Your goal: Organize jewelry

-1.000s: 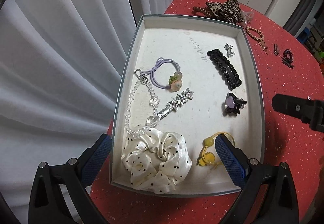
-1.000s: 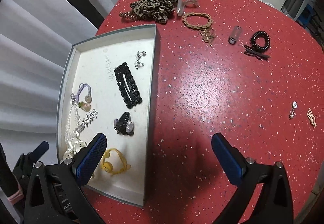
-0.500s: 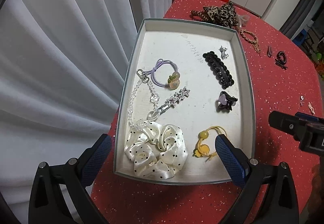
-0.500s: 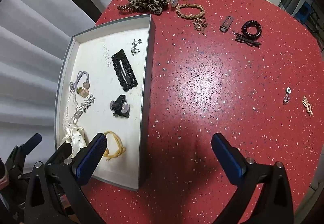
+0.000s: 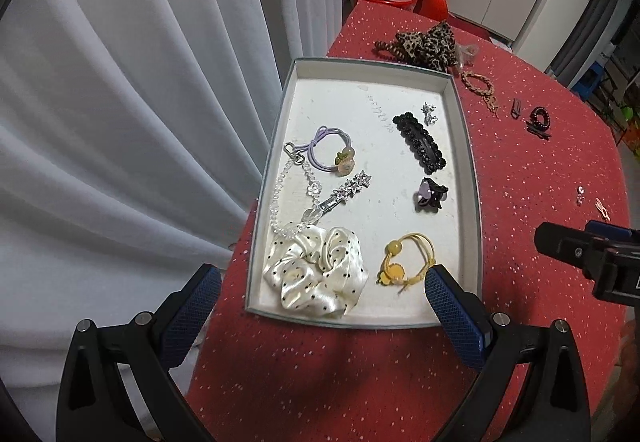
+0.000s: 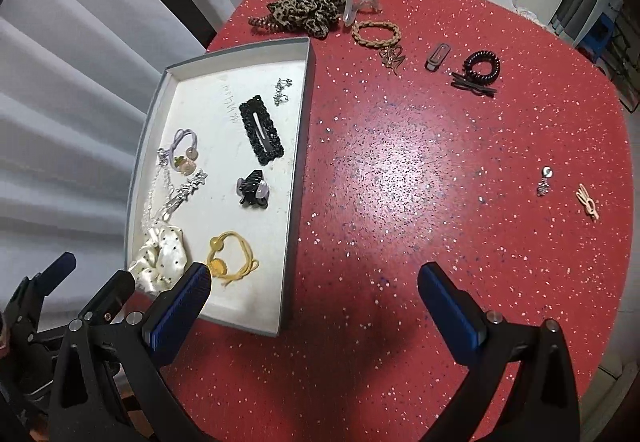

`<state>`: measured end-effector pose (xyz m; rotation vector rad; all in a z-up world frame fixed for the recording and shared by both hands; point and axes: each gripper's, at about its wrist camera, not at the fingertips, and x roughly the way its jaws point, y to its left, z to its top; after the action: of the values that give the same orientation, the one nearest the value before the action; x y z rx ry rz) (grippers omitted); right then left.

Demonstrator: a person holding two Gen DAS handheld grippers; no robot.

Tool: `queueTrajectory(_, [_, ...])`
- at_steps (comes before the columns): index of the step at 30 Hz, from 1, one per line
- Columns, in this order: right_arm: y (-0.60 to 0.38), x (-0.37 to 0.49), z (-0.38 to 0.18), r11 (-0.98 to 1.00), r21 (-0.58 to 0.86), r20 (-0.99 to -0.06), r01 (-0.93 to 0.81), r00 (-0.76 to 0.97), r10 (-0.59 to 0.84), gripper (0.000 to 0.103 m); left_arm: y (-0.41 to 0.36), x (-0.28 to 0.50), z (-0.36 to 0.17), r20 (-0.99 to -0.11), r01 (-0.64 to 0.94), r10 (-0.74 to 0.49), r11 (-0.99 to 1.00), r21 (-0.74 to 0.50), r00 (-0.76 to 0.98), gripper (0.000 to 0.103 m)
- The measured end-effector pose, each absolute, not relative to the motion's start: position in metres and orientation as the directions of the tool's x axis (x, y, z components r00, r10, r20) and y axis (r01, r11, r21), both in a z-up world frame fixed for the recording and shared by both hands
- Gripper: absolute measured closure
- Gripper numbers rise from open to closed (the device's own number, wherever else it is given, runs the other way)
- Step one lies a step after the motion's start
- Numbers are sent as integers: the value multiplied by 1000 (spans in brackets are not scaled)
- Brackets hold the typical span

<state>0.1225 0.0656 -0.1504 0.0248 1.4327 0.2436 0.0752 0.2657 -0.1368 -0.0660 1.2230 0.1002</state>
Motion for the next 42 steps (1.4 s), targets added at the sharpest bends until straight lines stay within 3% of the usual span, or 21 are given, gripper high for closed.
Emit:
queueTrajectory(23, [72, 64, -30, 950, 41, -925, -310, 348, 153, 0, 262, 14, -40, -895, -238, 124, 971, 20, 429, 1])
queueTrajectory(42, [64, 59, -11, 954, 37, -909, -298, 386, 156, 0, 260, 5, -24, -885, -259, 148, 965, 32, 441, 1])
